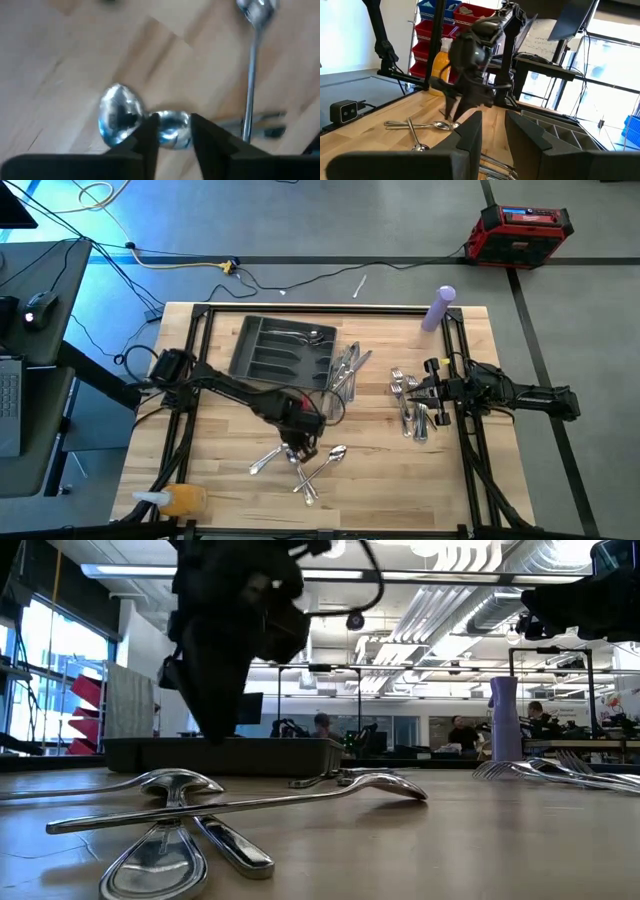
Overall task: Sort silverware
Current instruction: Put the silver spoon into the organizing bin
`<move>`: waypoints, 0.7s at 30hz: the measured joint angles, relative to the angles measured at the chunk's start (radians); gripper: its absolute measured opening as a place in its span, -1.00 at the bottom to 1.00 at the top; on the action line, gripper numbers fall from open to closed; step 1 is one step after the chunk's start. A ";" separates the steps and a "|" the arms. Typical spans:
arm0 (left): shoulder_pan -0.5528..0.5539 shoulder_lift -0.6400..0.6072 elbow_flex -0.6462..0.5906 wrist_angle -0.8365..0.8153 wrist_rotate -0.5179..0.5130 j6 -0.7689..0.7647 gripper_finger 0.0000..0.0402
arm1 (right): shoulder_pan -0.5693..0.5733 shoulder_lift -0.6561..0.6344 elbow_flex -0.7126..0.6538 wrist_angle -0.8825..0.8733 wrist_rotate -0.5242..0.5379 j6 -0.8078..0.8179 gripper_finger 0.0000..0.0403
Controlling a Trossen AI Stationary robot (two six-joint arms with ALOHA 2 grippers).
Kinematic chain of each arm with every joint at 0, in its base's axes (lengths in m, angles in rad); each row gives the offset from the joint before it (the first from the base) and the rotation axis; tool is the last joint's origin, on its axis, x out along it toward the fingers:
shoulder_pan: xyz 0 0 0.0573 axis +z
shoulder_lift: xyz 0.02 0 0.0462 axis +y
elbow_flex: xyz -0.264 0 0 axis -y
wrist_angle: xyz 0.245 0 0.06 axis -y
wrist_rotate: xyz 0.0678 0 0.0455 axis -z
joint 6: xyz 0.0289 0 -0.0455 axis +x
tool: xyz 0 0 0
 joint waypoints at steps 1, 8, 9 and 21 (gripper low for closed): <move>-0.014 0.001 0.000 -0.002 -0.014 0.029 -0.39 | 0.000 0.000 0.000 0.000 0.000 0.000 -0.64; -0.083 0.004 -0.024 -0.024 -0.212 0.048 0.03 | 0.000 0.000 0.000 0.000 0.000 -0.001 -0.64; -0.087 0.005 -0.026 -0.043 -0.213 0.043 0.05 | 0.000 0.000 0.000 0.000 0.000 -0.001 -0.64; -0.134 0.084 -0.021 -0.125 -0.301 0.095 -0.01 | 0.000 0.000 0.000 0.000 0.000 -0.001 -0.64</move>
